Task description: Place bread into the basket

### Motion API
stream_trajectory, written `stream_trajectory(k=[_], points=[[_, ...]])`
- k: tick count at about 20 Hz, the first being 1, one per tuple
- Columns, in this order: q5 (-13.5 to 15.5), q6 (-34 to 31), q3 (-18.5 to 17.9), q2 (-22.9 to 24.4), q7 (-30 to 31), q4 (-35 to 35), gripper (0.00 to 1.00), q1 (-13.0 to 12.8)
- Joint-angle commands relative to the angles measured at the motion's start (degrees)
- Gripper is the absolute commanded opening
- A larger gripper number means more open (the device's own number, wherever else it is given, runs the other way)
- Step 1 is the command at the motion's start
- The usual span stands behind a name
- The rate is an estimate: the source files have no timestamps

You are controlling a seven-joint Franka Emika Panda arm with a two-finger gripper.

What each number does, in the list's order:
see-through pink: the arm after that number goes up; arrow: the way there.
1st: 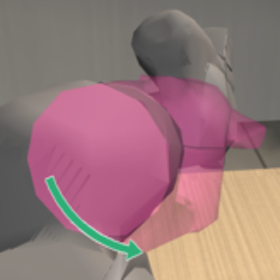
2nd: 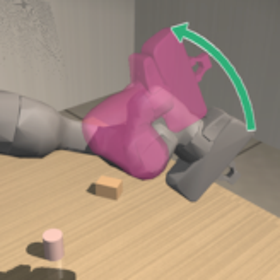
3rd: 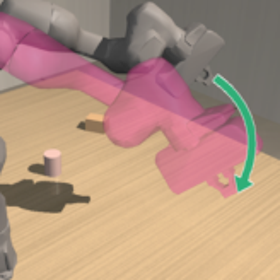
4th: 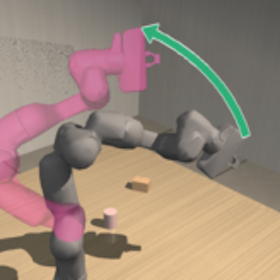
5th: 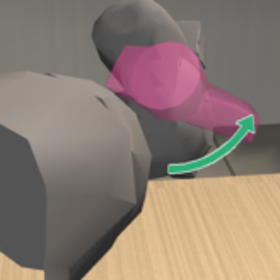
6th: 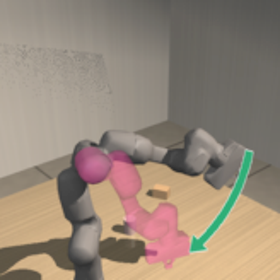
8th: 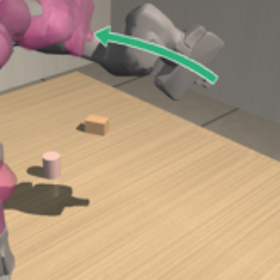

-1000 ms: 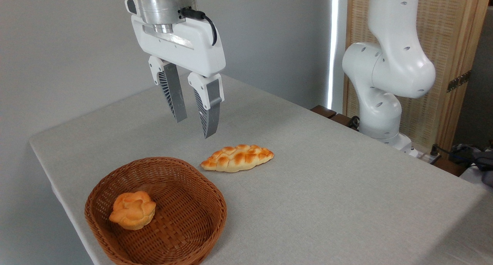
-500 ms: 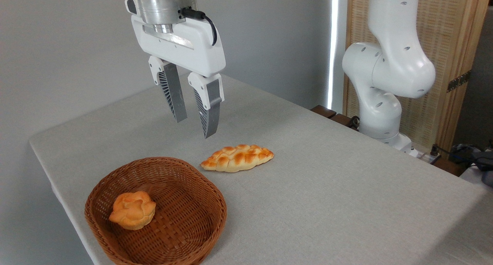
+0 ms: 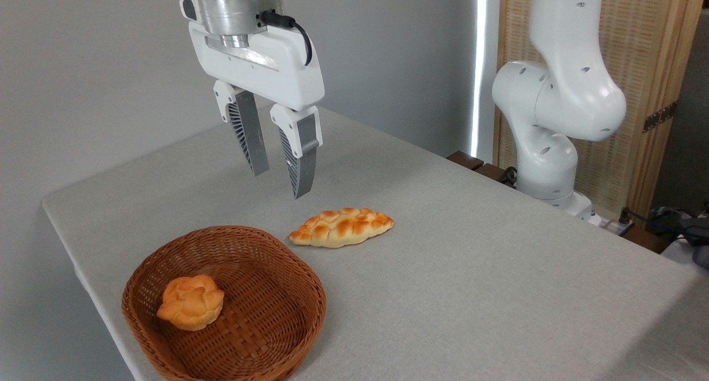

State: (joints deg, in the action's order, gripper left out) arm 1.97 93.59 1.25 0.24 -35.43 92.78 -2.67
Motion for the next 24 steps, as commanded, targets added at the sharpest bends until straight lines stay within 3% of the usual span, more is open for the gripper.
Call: stream_trajectory(k=[1, 10, 16, 19, 24], points=[[-0.21, -0.86, 0.16, 0.02, 0.19, -0.58, 1.0, 0.3], [-0.21, -0.77, 0.25, 2.39, 0.01, 3.19, 1.0, -1.54], [-0.56, 0.54, 0.51, 9.5, -6.39, 13.29, 1.0, -2.95], [-0.65, 3.17, 0.77, 11.88, -8.6, 18.13, 1.0, -4.44], [-0.65, 7.13, 1.12, 11.89, -8.95, 22.79, 1.0, -7.96]])
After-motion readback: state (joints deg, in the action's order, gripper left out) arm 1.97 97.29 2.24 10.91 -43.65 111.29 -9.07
